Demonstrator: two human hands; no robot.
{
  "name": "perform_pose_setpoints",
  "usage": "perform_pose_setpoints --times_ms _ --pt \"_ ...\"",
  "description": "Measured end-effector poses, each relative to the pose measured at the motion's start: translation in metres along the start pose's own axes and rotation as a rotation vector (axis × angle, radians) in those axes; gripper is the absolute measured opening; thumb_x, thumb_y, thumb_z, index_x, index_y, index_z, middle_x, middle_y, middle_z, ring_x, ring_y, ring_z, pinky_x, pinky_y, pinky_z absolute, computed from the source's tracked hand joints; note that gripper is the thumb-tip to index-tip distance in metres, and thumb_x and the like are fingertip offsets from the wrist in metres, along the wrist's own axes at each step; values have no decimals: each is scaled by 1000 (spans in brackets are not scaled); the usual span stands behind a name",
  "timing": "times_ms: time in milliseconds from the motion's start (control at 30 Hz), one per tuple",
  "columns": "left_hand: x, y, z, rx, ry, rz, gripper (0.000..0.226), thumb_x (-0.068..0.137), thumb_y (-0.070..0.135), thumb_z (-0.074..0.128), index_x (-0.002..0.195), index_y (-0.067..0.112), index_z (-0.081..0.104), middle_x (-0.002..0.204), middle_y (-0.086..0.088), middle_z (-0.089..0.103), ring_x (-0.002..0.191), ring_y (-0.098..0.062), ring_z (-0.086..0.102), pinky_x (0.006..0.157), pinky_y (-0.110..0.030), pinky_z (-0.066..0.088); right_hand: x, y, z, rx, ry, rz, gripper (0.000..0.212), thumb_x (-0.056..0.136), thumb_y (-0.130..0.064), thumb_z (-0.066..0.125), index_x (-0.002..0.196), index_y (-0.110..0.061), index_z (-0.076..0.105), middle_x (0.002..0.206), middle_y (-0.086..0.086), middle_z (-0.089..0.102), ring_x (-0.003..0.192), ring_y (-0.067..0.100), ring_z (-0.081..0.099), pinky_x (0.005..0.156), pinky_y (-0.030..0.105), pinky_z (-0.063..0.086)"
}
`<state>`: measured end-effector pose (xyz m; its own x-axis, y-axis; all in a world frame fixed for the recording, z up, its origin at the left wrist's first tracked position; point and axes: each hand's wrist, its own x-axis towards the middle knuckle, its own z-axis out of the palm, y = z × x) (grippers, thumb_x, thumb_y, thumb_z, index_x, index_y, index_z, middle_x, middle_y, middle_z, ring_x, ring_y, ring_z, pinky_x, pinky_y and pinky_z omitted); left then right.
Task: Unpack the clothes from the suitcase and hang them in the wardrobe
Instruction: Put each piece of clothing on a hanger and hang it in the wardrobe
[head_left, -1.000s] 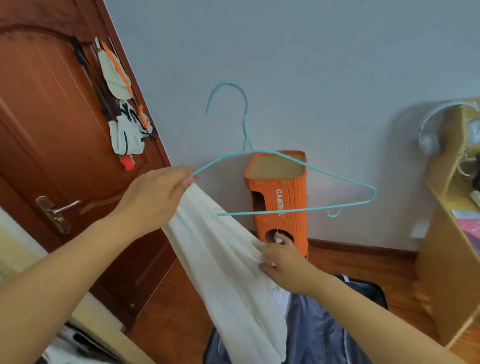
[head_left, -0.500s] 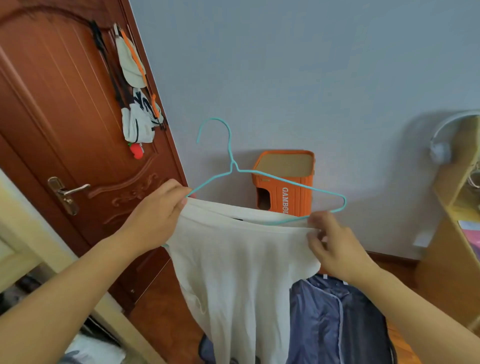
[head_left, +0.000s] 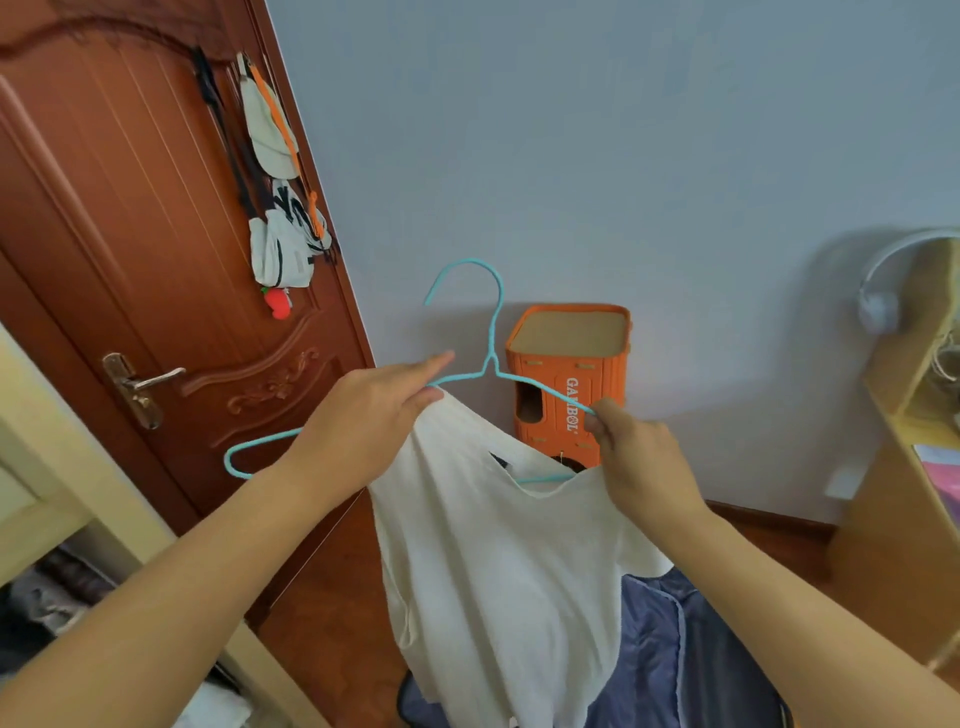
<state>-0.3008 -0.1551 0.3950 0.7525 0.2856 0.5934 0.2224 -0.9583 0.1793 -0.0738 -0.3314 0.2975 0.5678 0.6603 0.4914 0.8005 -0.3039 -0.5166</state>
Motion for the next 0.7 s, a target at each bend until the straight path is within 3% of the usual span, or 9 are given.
perform_pose_setpoints --times_ms 100,167,233,267,333,433,567,633,700 --pt "4 13 4 44 20 55 37 99 31 53 130 19 68 105 0 75 92 -23 71 76 -41 58 -1 -6 9 16 10 -69 21 105 -26 46 84 -25 44 54 -8 41 50 23 41 45 35 29" --pt "-1 20 9 140 18 113 29 99 26 53 122 21 70 91 3 70 76 -26 68 59 -40 56 0 -10 10 75 46 -38 12 104 -28 47 107 -23 58 55 -10 43 52 21 43 52 38 36" --pt "-3 7 8 225 64 91 26 98 20 53 118 22 69 88 1 67 73 -31 66 54 -40 54 -8 -6 6 199 87 5 35 103 -28 52 137 -28 47 56 -12 46 55 19 49 55 39 40" --pt "-2 -5 4 233 116 50 26 97 18 53 117 20 70 92 -2 69 79 -33 68 59 -41 56 -17 1 1 219 91 -16 43 101 -27 55 141 -30 40 60 -14 49 57 18 53 54 37 40" --pt "-2 -32 -8 143 200 -41 27 99 18 52 114 10 73 103 -8 74 91 -33 70 76 -41 56 -36 17 -9 120 41 -174 39 99 -25 59 133 -28 42 81 -16 60 67 22 61 53 32 41" --pt "-5 -48 -16 30 141 -5 31 99 18 52 115 1 73 108 2 74 102 -23 68 94 -17 47 -36 43 -17 -179 -46 -494 19 97 -19 59 115 -16 61 108 0 63 81 28 64 54 33 49" --pt "-8 -48 -19 -71 164 77 32 100 16 53 116 -4 72 110 44 58 105 4 63 96 -5 40 -15 54 -37 -280 -49 -577 37 84 -5 42 113 -7 66 114 6 64 91 30 63 75 38 58" --pt "-7 -42 -20 -106 181 106 31 101 16 52 114 -4 72 112 50 54 105 18 57 95 -6 41 -15 58 -43 -281 -49 -560 41 84 -8 35 112 -8 65 120 4 63 93 30 65 73 37 59" --pt "-7 -35 -17 -117 197 132 29 101 14 52 113 -3 72 110 47 57 103 18 56 92 -11 46 -17 59 -42 -269 -60 -530 38 85 -10 33 108 -9 64 127 2 61 91 33 67 64 39 60"
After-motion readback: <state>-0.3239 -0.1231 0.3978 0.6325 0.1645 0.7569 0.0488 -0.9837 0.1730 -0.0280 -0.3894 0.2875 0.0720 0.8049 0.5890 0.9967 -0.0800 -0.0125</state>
